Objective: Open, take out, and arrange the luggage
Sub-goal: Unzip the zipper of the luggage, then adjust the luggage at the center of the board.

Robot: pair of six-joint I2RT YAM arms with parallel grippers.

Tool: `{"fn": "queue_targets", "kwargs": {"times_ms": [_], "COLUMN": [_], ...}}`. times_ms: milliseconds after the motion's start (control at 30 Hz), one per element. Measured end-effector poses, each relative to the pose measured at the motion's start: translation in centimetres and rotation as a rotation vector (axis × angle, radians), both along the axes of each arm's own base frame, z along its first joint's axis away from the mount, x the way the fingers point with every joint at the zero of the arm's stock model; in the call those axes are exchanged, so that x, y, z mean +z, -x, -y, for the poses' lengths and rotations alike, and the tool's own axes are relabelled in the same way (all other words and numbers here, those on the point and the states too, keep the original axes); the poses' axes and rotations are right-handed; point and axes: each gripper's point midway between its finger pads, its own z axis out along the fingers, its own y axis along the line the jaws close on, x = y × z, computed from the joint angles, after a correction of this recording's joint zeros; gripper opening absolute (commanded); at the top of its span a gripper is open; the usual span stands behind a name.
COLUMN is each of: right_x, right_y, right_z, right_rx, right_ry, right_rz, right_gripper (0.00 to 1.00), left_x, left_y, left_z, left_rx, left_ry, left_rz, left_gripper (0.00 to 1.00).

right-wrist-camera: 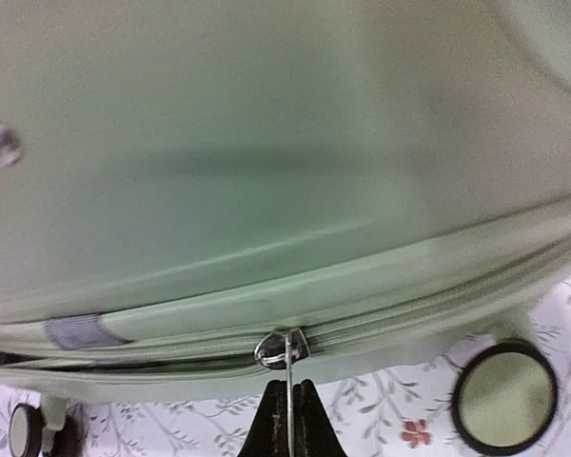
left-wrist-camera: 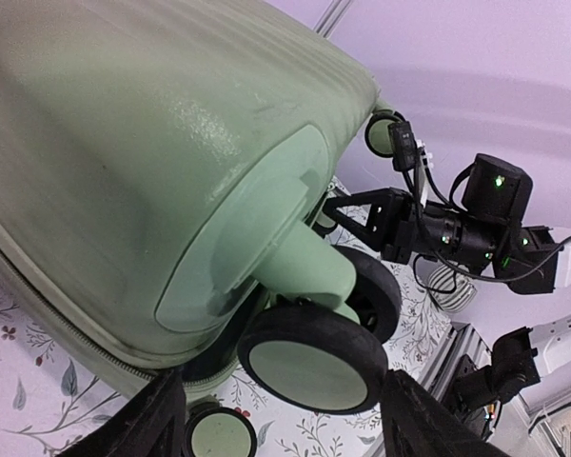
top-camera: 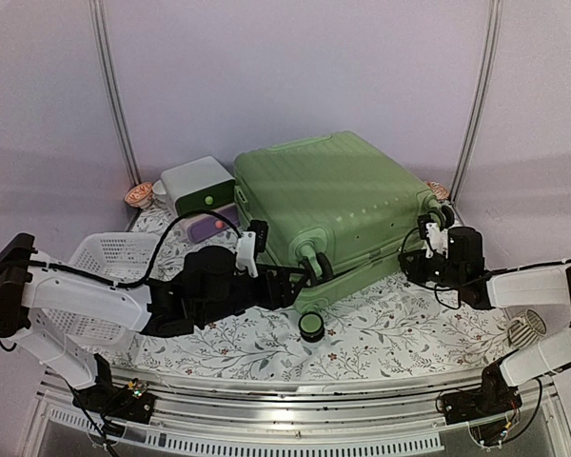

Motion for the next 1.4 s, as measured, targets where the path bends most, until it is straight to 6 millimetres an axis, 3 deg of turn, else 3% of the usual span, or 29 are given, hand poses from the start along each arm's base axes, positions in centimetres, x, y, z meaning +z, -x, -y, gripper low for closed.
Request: {"fn": "queue_targets", "kwargs": {"times_ms": [133,233,333,467,567,833,1100,1233,1400], "right_x": [-0.1,-0.4,-0.6,-0.8,-0.4,6.7,10.2,13.3,17.5], "right_y": [-1.6,-1.8,-2.0,-2.2,-2.2,-1.1,-0.6,-1.0,-2.5], "right_z": [4.0,5.0,5.9,6.9,6.6,5.8,4.4,4.1,4.2], "right_rx": [-0.19,-0.259,-0.328,-0.377,-0.335,-0.237,-0.131,-0.115,-0.126], "right_ry": [0.014,0.026,0.034,0.038,0.04,-0.026,0.005,0.016,0.014], "right_rz": [-0.011,-0.024,-0.044,-0.069,-0.061,0.13,0.13,0.153,0.174], "right_gripper": [0.02,0.03,0.1,0.45,0.58,0.7,0.89,1.0,0.99], "left_x": [0.0,0.0,0.0,-0.2,-0.6,-0.3,1.2,2.1,3.7], "left_y": [0.0,0.0,-0.1,-0.1,-0.1,0.1,0.4,-0.8,-4.0], "left_z": [0.0,0.0,-0.1,-0.2,-0.4,-1.1,-1.9,-3.2,-6.6], "left_rx": [0.0,0.003,0.007,0.012,0.013,0.022,0.012,0.012,0.081], "left_ry": [0.0,0.0,-0.001,-0.006,-0.013,-0.009,0.003,0.012,0.027], "left_rz": [0.0,0.001,0.001,0.001,-0.002,0.004,0.037,0.034,0.042], "left_gripper": [0.73,0.73,0.73,0.73,0.73,0.79,0.88,0.91,0.98]}}
